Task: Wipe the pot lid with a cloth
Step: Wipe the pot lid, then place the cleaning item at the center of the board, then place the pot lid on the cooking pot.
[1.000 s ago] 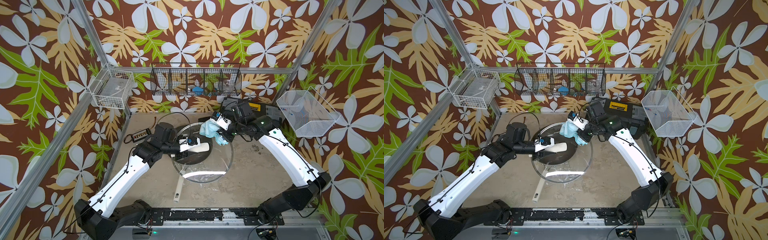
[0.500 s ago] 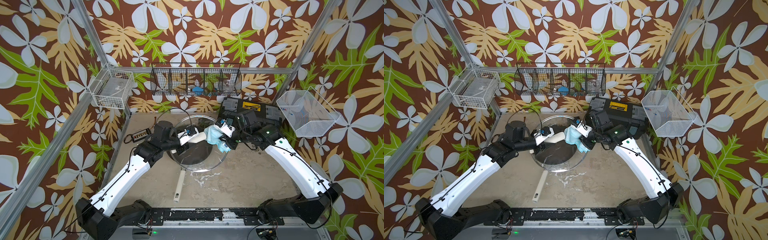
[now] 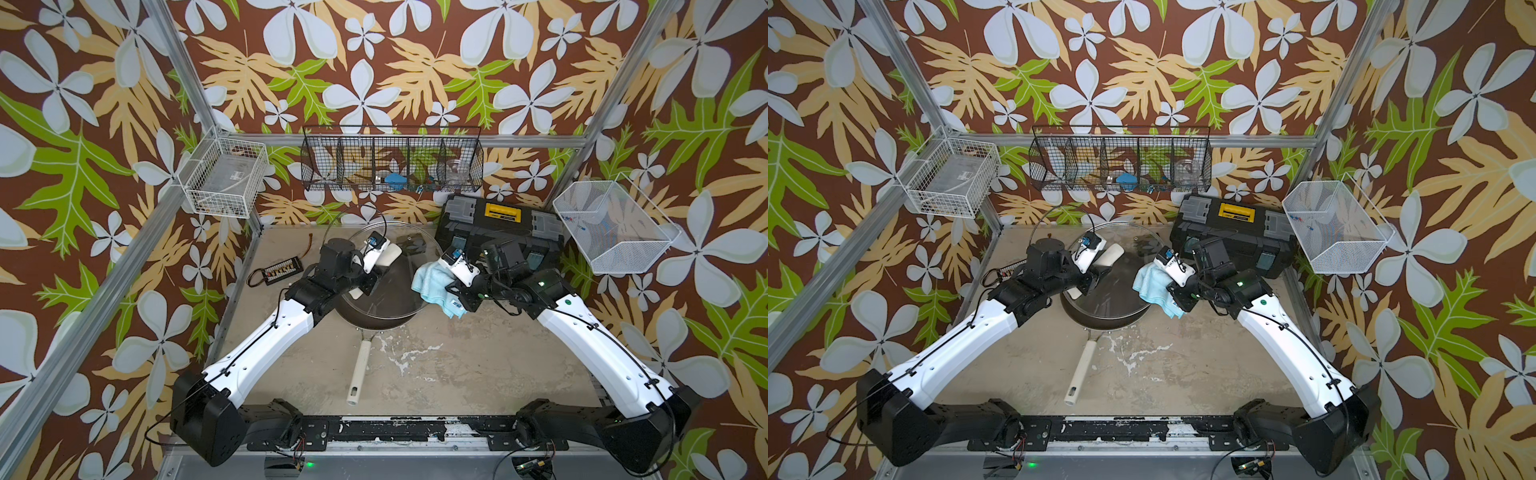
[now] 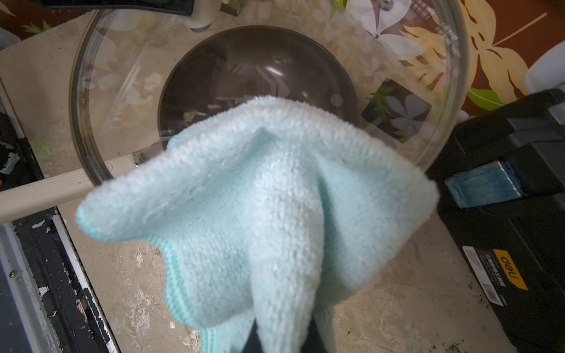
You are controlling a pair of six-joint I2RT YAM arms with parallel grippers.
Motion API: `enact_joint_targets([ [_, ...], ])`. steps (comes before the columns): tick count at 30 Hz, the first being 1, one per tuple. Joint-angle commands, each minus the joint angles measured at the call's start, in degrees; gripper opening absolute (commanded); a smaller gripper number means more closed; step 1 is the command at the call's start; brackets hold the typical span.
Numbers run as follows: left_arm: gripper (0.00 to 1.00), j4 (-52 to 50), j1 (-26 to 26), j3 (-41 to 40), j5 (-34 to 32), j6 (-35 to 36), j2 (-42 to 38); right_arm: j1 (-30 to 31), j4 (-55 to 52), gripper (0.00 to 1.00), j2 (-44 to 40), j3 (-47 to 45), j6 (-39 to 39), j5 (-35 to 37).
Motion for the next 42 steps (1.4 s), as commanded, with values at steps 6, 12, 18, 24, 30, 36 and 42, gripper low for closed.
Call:
enact_joint_targets([
  [6,0.00,14.50,-0.13,-1.10,-8.97,-13.04,2.08,-5.71,9.46,0.00,-2.16,-7.75,10.07,1.44],
  [12,0.00,14.28,-0.82,-1.75,-11.56,-16.31,5.46,-9.82,13.52,0.00,-2.96,-14.12,13.21,2.00],
  [18,0.00,15.68,-1.52,-3.71,-14.49,-17.93,7.09,-12.03,16.65,0.00,-2.73,-18.03,14.35,1.42],
  [24,0.00,17.28,-2.62,-5.64,-19.00,-18.73,8.40,-12.40,19.25,0.00,-2.43,-20.94,15.99,3.54],
  [30,0.00,17.91,-3.38,-6.38,-20.59,-19.03,9.92,-12.84,20.81,0.00,-1.31,-23.60,16.74,5.18],
  [36,0.00,19.18,-3.72,-7.38,-21.89,-19.88,10.99,-13.37,21.84,0.00,1.24,-25.82,17.38,5.39],
  [42,0.00,19.12,-4.89,-7.12,-24.17,-19.07,12.80,-13.46,25.51,0.04,3.05,-28.58,19.36,4.69],
])
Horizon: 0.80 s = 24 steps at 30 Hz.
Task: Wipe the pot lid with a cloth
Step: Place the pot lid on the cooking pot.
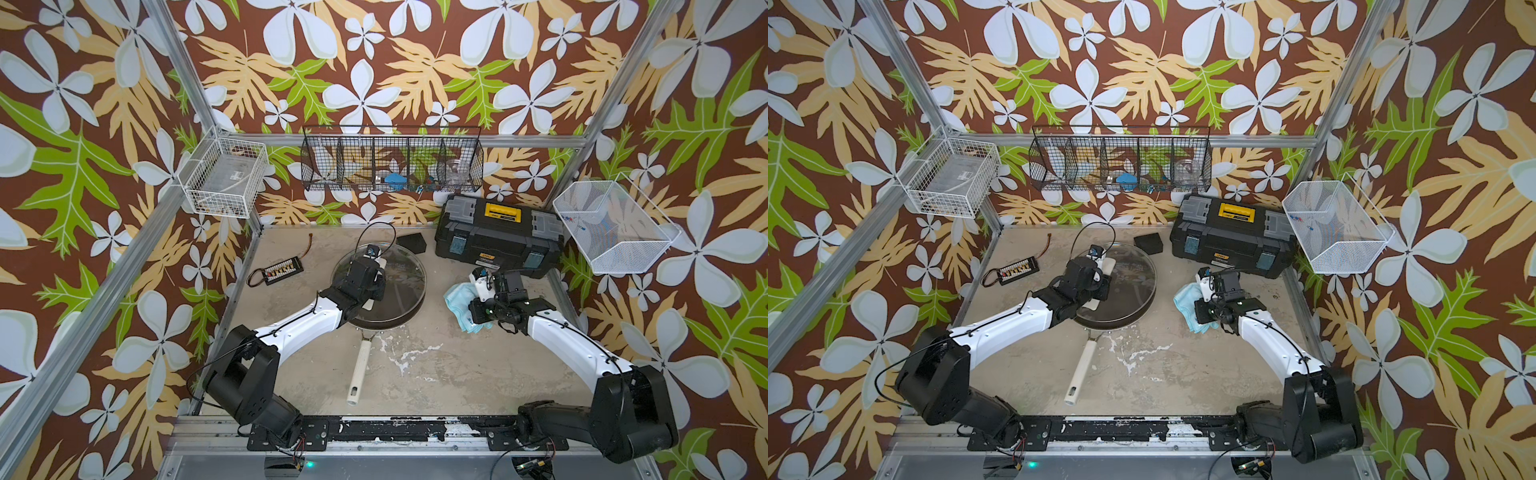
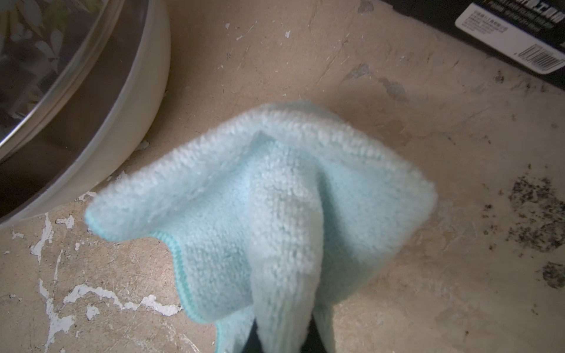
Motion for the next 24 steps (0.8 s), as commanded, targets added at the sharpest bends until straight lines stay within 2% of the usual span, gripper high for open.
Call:
enact_joint_targets([
  [1,0.00,8.41,-0.82,0.60,-3.01,-0.68,0.51,-0.03,3.26,0.04,0.74,-0.96,1.63,0.15],
  [5,0.00,8.02,-1.73,0.25,-5.02,-1.15,1.09,-0.04,4.14,0.06,1.80,-1.62,2.07,0.55],
  [12,0.00,7.52,-2.28,-0.16,-6.98,-1.85,1.47,-0.05,5.13,0.17,4.28,-2.58,2.51,0.56],
  [24,0.00,6.21,-3.69,-2.00,-10.04,-3.13,-1.44,-0.04,6.47,0.20,6.12,-3.99,2.91,-0.40],
])
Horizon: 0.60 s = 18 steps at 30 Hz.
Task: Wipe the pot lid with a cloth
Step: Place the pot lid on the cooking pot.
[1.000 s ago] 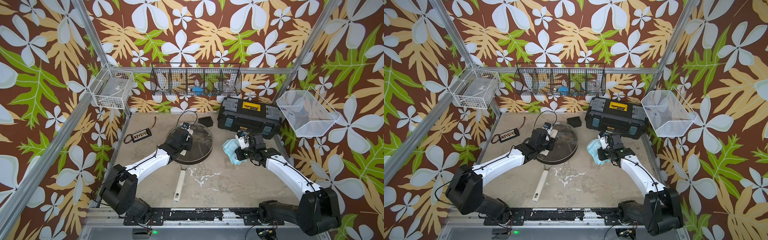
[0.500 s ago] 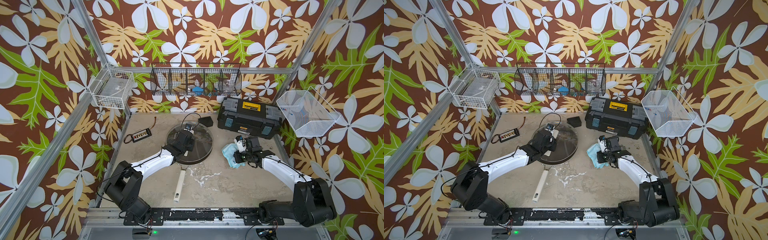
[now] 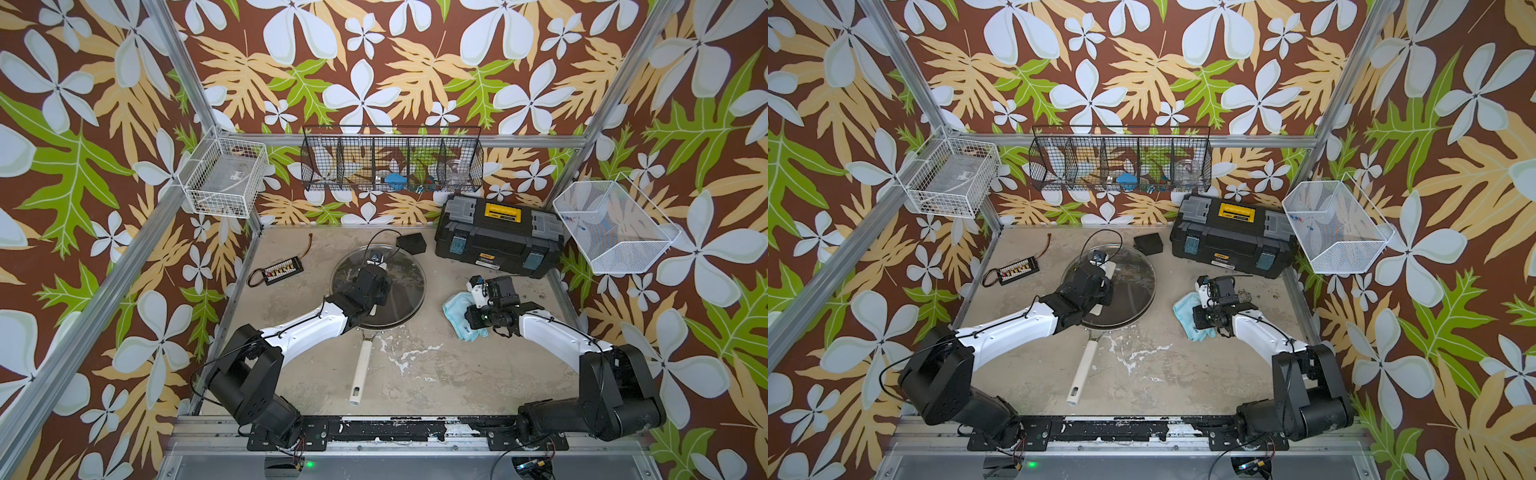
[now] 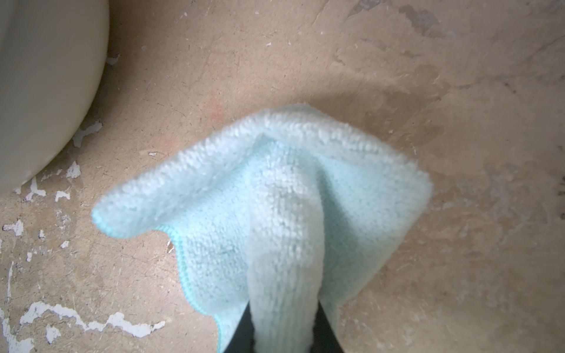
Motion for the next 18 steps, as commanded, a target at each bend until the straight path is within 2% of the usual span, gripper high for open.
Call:
enact_joint_targets([
  [1,0.00,5.28,-0.28,0.10,-2.89,-0.99,-1.40,0.01,1.20,0.20,0.41,-0.32,0.26,-0.42],
  [7,0.00,5.16,-0.47,-0.16,-3.11,-1.32,-1.42,0.01,1.17,0.24,0.78,-0.55,0.30,-0.78],
  [18,0.00,5.26,-1.87,-0.53,-3.84,-1.98,-0.94,0.01,1.34,0.25,0.85,-0.94,0.13,-0.36],
])
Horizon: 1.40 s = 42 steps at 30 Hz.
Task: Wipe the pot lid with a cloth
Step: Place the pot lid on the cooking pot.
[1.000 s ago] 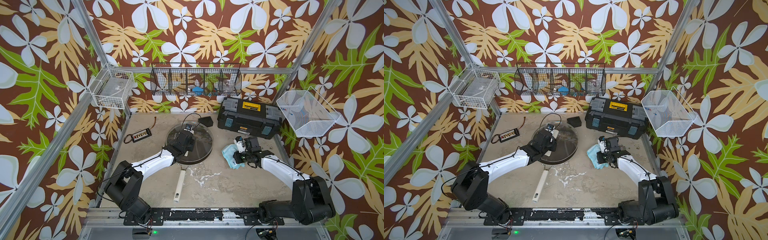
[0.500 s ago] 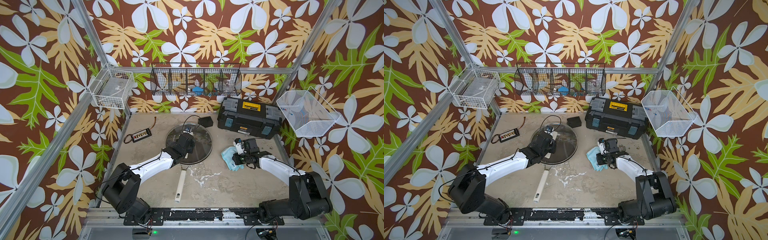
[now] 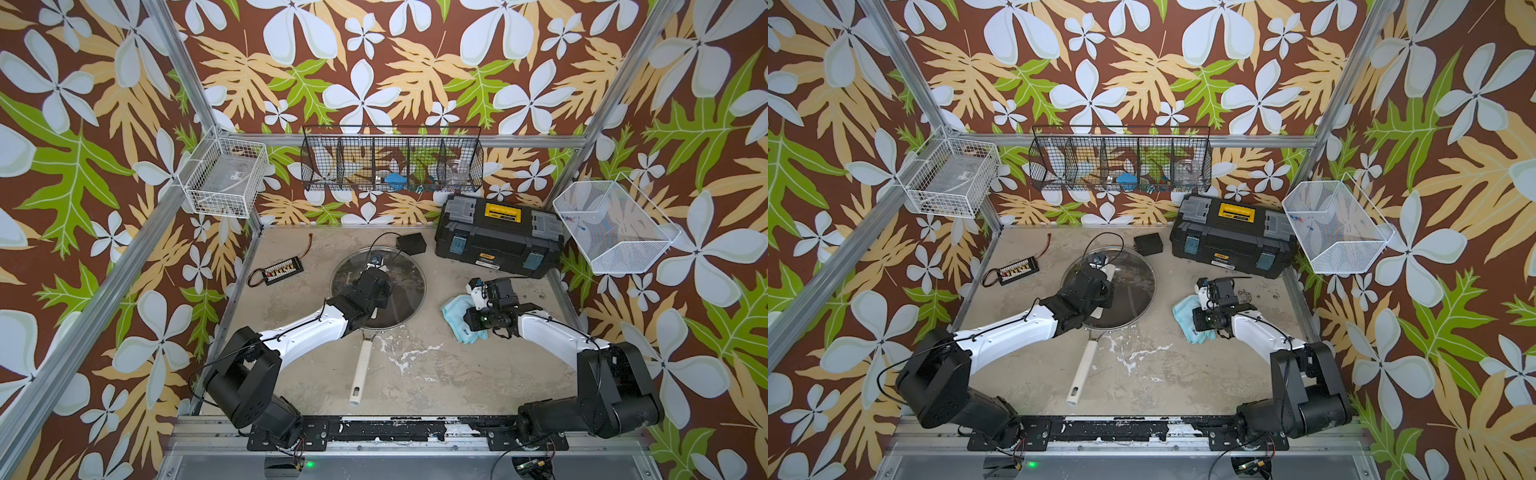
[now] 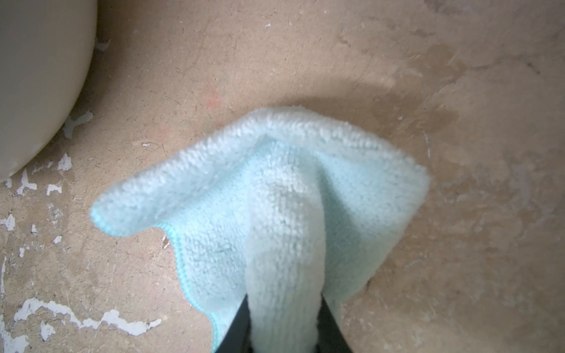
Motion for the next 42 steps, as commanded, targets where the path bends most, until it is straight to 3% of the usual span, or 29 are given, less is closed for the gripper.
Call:
enact_joint_targets([
  [1,0.00,6.20,-0.26,0.08,-2.20,0.24,-0.30,0.01,0.94,0.25,0.29,-0.02,-0.05,0.08],
  [5,0.00,6.42,-0.44,-1.14,-2.63,-0.21,-0.91,0.01,0.82,0.26,0.43,-0.02,0.08,0.01],
  [11,0.00,6.76,-0.55,-1.96,-2.99,-0.80,-0.76,0.01,0.45,0.44,1.22,0.16,0.13,-0.75],
  [12,0.00,6.75,-0.55,-1.90,-2.99,-0.81,-0.71,0.01,0.26,0.59,1.39,0.24,0.13,-0.71],
  [13,0.00,6.78,-0.51,-1.87,-2.99,-0.82,-0.62,0.01,0.12,0.68,1.55,0.31,0.15,-0.62],
  [14,0.00,6.85,-0.53,-1.71,-2.99,-0.88,-0.50,0.01,0.04,0.89,1.64,0.33,0.18,-0.71],
  [15,0.00,6.78,-0.64,-1.57,-2.92,-0.89,-0.40,0.01,0.06,1.00,1.65,0.30,0.20,-0.77],
  [32,0.01,5.96,-1.24,0.92,-3.42,-1.86,0.21,0.01,0.40,1.00,-4.73,0.37,0.57,1.70],
  [34,0.06,5.99,-1.25,1.11,-3.52,-1.84,-0.05,0.01,0.50,1.00,-5.17,0.40,0.49,1.63],
  [36,0.19,5.82,-1.25,1.28,-3.61,-1.57,-0.47,0.01,0.64,1.00,-5.38,0.36,0.32,1.25],
  [42,0.30,5.75,-1.25,2.28,-2.85,0.03,-1.15,0.01,0.80,1.00,-5.60,0.36,0.26,0.79],
])
